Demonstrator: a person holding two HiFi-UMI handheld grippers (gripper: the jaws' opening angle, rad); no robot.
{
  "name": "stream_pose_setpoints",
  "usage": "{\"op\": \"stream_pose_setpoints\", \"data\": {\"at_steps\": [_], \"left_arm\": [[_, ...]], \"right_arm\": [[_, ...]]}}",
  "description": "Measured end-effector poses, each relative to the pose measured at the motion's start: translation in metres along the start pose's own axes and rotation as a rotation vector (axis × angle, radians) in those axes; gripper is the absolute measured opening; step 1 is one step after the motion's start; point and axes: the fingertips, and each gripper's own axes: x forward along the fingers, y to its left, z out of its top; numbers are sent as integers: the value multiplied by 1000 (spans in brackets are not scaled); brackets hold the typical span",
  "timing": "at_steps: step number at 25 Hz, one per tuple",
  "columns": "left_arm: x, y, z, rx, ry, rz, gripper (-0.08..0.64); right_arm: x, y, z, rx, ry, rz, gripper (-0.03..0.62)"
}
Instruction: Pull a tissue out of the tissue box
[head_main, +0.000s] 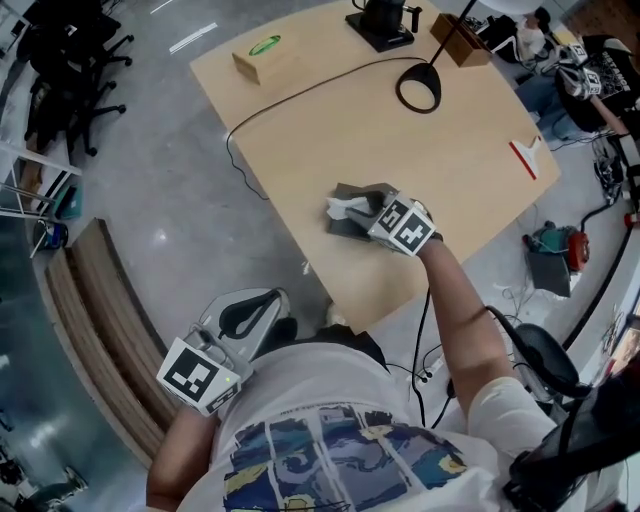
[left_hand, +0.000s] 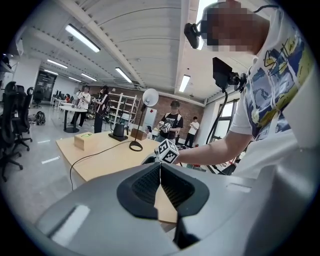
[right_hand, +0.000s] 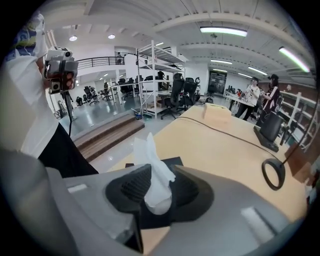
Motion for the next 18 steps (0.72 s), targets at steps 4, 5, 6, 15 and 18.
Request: {"op": "stream_pose_setpoints", "data": {"at_steps": [4,5,6,15,18], "left_arm": [[2,-3,-1,5,-2,-14,6],[2,-3,-1,6,-4,-17,6],[3,-4,0,7,-6,-19,6],[-1,-7,2,26,-16,-39,6],[-5,-7,2,30,-19,-44,6]], "right_arm": [[-5,4,-3,4,-12,-31,49],[-5,4,-4,6,-14,-38,36],[-6,5,-5,7,-15,-45,21],[-18,9,-5,18,-27,-98,3],[-23,8,-1,19,-30,-119,3]]}}
